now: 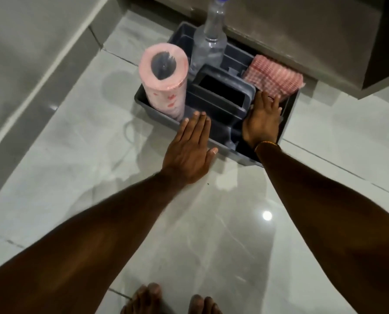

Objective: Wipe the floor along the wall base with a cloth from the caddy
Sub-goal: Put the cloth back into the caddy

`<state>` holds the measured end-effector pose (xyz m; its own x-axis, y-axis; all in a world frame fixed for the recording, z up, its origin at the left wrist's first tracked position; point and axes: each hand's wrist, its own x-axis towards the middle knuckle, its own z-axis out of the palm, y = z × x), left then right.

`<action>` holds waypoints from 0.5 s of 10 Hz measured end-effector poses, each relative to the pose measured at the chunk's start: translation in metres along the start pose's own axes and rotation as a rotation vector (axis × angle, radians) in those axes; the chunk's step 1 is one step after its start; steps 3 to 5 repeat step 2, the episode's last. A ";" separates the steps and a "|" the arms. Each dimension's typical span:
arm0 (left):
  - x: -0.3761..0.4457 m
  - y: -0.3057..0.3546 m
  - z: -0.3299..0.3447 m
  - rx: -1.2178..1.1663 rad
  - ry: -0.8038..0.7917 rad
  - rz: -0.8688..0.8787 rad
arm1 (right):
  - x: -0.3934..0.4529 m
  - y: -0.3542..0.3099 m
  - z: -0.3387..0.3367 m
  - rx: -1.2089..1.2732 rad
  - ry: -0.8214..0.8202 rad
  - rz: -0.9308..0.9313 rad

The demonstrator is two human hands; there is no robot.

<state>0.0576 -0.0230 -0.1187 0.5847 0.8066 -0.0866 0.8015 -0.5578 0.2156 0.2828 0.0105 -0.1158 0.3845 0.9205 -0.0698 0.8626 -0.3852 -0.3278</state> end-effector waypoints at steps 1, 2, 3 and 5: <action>0.001 0.000 -0.009 -0.039 -0.043 0.001 | 0.002 -0.004 0.000 0.012 -0.050 0.053; -0.009 -0.009 -0.042 -0.068 -0.013 0.030 | -0.010 -0.008 -0.023 0.147 -0.107 0.063; -0.009 -0.009 -0.042 -0.068 -0.013 0.030 | -0.010 -0.008 -0.023 0.147 -0.107 0.063; -0.009 -0.009 -0.042 -0.068 -0.013 0.030 | -0.010 -0.008 -0.023 0.147 -0.107 0.063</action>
